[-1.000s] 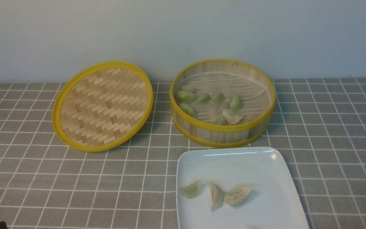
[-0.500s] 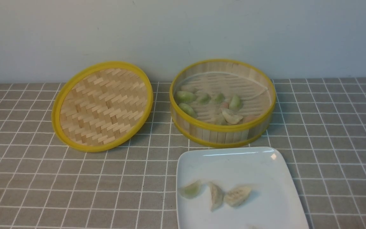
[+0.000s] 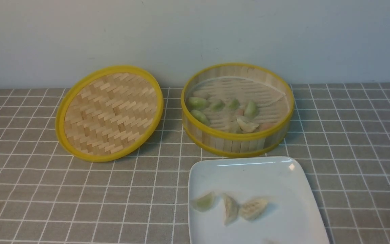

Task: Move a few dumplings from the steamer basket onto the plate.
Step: Use the left arm to grab a dumpling from the steamer

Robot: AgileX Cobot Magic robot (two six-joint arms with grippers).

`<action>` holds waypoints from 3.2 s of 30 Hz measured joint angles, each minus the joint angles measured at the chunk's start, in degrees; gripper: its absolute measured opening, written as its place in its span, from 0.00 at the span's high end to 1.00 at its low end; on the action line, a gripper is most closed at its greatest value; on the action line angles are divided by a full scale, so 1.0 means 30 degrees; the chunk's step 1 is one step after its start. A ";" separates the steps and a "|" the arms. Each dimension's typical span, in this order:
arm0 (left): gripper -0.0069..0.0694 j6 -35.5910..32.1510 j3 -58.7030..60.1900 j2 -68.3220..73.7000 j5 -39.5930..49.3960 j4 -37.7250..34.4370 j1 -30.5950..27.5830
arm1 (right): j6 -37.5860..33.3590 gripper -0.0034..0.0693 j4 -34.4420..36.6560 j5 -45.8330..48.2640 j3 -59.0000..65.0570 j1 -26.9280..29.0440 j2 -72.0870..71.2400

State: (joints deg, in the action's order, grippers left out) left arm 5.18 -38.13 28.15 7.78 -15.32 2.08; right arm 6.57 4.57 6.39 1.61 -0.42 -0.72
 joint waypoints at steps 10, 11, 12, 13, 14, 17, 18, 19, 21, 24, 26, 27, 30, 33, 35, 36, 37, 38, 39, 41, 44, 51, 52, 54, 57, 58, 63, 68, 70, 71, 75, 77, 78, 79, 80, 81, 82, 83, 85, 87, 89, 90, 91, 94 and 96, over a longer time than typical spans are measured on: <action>0.92 -0.2197 -1.0500 1.2555 1.4593 -0.0768 0.0018 | 0.1492 0.95 0.3026 -0.4262 0.0000 0.0000 0.0000; 0.92 -0.3074 -1.1624 1.4426 1.5826 -0.1380 0.0126 | 0.1513 0.95 0.3046 -0.4404 0.0000 0.0000 0.0000; 0.92 -0.3817 -1.2417 1.6200 1.6744 -0.1657 0.0386 | 0.1513 0.95 0.3046 -0.4561 0.0000 0.0000 0.0000; 0.92 -0.3891 -1.2549 1.6446 1.6842 -0.1658 0.0500 | 0.1513 0.95 0.3046 -0.4606 0.0000 0.0000 0.0000; 0.92 -0.4360 -1.3600 1.8066 1.7475 -0.1723 0.1061 | 0.1590 0.95 0.3116 -0.4931 0.0000 0.0000 0.0000; 0.92 -0.4748 -1.5615 2.0953 1.8337 -0.1254 0.2686 | 0.2436 0.95 0.3678 -0.4464 -0.0136 0.0000 0.0000; 0.92 -0.4787 -1.6243 2.1611 1.8529 -0.0923 0.3191 | 0.2906 0.95 0.3928 -0.3496 -0.0456 0.0000 0.0066; 0.92 -0.4774 -1.7412 2.2662 1.8969 -0.0218 0.4139 | 0.3636 0.95 0.4263 -0.1324 -0.1688 0.0000 0.0392; 0.92 -0.4774 -1.8827 2.3662 1.9415 0.0495 0.4844 | 0.3944 0.95 0.4266 0.1475 -0.3298 0.0000 0.1155; 0.92 -0.4790 -2.1672 2.5691 1.9932 0.1475 0.5893 | 0.3268 0.95 0.3762 0.6333 -0.7481 0.0000 0.3597; 0.92 -0.4911 -2.3443 2.7071 2.0074 0.1634 0.6322 | 0.2155 0.95 0.3458 0.9455 -1.0016 0.0000 0.5742; 0.92 -0.4920 -2.4406 2.7765 2.0204 0.1651 0.6526 | 0.1420 0.95 0.3397 1.0918 -1.1330 0.0000 0.7008; 0.92 -0.4920 -2.7075 2.9737 2.0445 0.1659 0.7134 | -0.1082 0.95 0.3376 1.4666 -1.4694 0.0000 1.0820; 0.92 -0.4925 -2.8296 3.0928 2.0447 0.1682 0.7474 | -0.2421 0.95 0.3545 1.6376 -1.5994 0.0000 1.2846; 0.92 -0.5161 -2.9228 3.1956 2.0256 0.1749 0.7849 | -0.3590 0.95 0.4135 1.6975 -1.6428 0.0000 1.4339; 0.91 -0.5471 -2.9415 3.2295 1.9950 0.1749 0.8011 | -0.3936 0.95 0.4580 1.7021 -1.6428 0.0000 1.4888; 0.91 -0.5721 -2.9509 3.2553 1.9700 0.1749 0.8084 | -0.4176 0.95 0.4816 1.7067 -1.6371 0.0000 1.5121; 0.89 -0.6062 -2.9604 3.2935 1.9363 0.1749 0.8254 | -0.4561 0.95 0.5435 1.7067 -1.6222 0.0000 1.5492; 0.87 -0.6291 -2.9625 3.3176 1.9130 0.1749 0.8305 | -0.4787 0.95 0.5876 1.7067 -1.6121 0.0000 1.5682; 0.82 -0.6602 -2.9639 3.3663 1.8693 0.1749 0.8399 | -0.5540 0.95 0.6969 1.6988 -1.5625 0.0000 1.5935; 0.72 -0.6842 -2.9639 3.4436 1.7873 0.1805 0.8421 | -0.6756 0.95 0.8362 1.6738 -1.4957 0.0000 1.6032; 0.34 -0.6890 -2.9639 3.6174 1.6571 0.2943 0.8421 | -0.8238 0.95 1.0151 1.6160 -1.4272 0.0000 1.6032; 0.32 -0.6890 -2.9639 3.6367 1.6543 0.3198 0.8421 | -0.8280 0.95 1.0169 1.6138 -1.4255 0.0000 1.6032; 0.29 -0.6890 -2.9639 3.6746 1.6424 0.3737 0.8421 | -0.8369 0.95 1.0213 1.6125 -1.4258 0.0000 1.6032; 0.27 -0.6801 -2.9675 3.7004 1.5987 0.4190 0.8421 | -0.8426 0.95 1.0252 1.6125 -1.4258 0.0000 1.6032; 0.27 -0.6731 -2.9712 3.7069 1.5882 0.4235 0.8421 | -0.8426 0.95 1.0252 1.6125 -1.4258 0.0000 1.6032; 0.27 -0.6323 -2.9809 3.7154 1.5823 0.4218 0.8421 | -0.8426 0.95 1.0309 1.6125 -1.4235 0.0000 1.6032; 0.42 -0.5875 -2.9831 3.7158 1.5921 0.3542 0.8404 | -0.8426 0.95 1.0325 1.6125 -1.4235 0.0000 1.6032; 0.55 -0.5828 -2.9831 3.7158 1.5903 0.2776 0.8362 | -0.8426 0.95 1.0325 1.6125 -1.4235 0.0000 1.6032; 0.61 -0.5872 -2.9831 3.7158 1.5839 0.2389 0.8362 | -0.8426 0.95 1.0349 1.6141 -1.4235 0.0000 1.6032; 0.82 -0.6384 -3.0078 3.7141 1.5757 0.0814 0.8451 | -0.8426 0.95 1.0389 1.6209 -1.4235 0.0000 1.6032; 0.89 -0.6983 -3.0534 3.7201 1.5777 0.0064 0.8741 | -0.8426 0.95 1.0404 1.6273 -1.4235 0.0000 1.6032; 0.90 -0.7049 -3.0643 3.7203 1.5827 -0.0083 0.8803 | -0.8426 0.95 1.0404 1.6273 -1.4235 0.0000 1.6032; 0.90 -0.7214 -3.1054 3.7287 1.6049 -0.0409 0.8985 | -0.8463 0.95 1.0404 1.6273 -1.4235 0.0000 1.6032; 0.90 -0.7287 -3.1450 3.7325 1.6307 -0.0465 0.9168 | -0.8570 0.95 1.0428 1.6278 -1.4235 0.0000 1.6032; 0.89 -0.7302 -3.1711 3.7344 1.6480 -0.0465 0.9232 | -0.8665 0.95 1.0447 1.6321 -1.4235 0.0000 1.6032; 0.89 -0.7302 -3.1711 3.7343 1.6504 -0.0465 0.9238 | -0.8667 0.95 1.0447 1.6321 -1.4235 0.0000 1.6032; 0.85 -0.7263 -3.2153 3.7343 1.6827 -0.0228 0.9249 | -0.8788 0.95 1.0447 1.6363 -1.4235 0.0000 1.6032; 0.81 -0.7179 -3.2369 3.7343 1.6997 0.0008 0.9230 | -0.8808 0.95 1.0459 1.6408 -1.4235 0.0000 1.6032; 0.69 -0.6689 -3.2532 3.7343 1.7468 0.0688 0.9229 | -0.8850 0.95 1.0459 1.6471 -1.4235 0.0000 1.6032; 0.59 -0.6063 -3.2532 3.7343 1.7889 0.1393 0.9229 | -0.8850 0.95 1.0459 1.6471 -1.4235 0.0000 1.6032; 0.55 -0.5714 -3.2532 3.7346 1.8136 0.1630 0.9229 | -0.8850 0.95 1.0459 1.6471 -1.4235 0.0000 1.6032; 0.50 -0.5182 -3.2532 3.7364 1.8483 0.2069 0.9229 | -0.8865 0.95 1.0459 1.6471 -1.4235 0.0000 1.6032; 0.39 -0.3902 -3.2532 3.7366 1.8909 0.3162 0.9210 | -0.8865 0.95 1.0467 1.6471 -1.4235 0.0000 1.6032; 0.32 -0.2976 -3.2532 3.7383 1.8909 0.3758 0.9210 | -0.8870 0.95 1.0467 1.6471 -1.4235 0.0000 1.6032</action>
State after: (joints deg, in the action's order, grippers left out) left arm -3.75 -135.72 140.30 64.51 -4.04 29.71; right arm -20.04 35.97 55.80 -41.09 -0.42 47.38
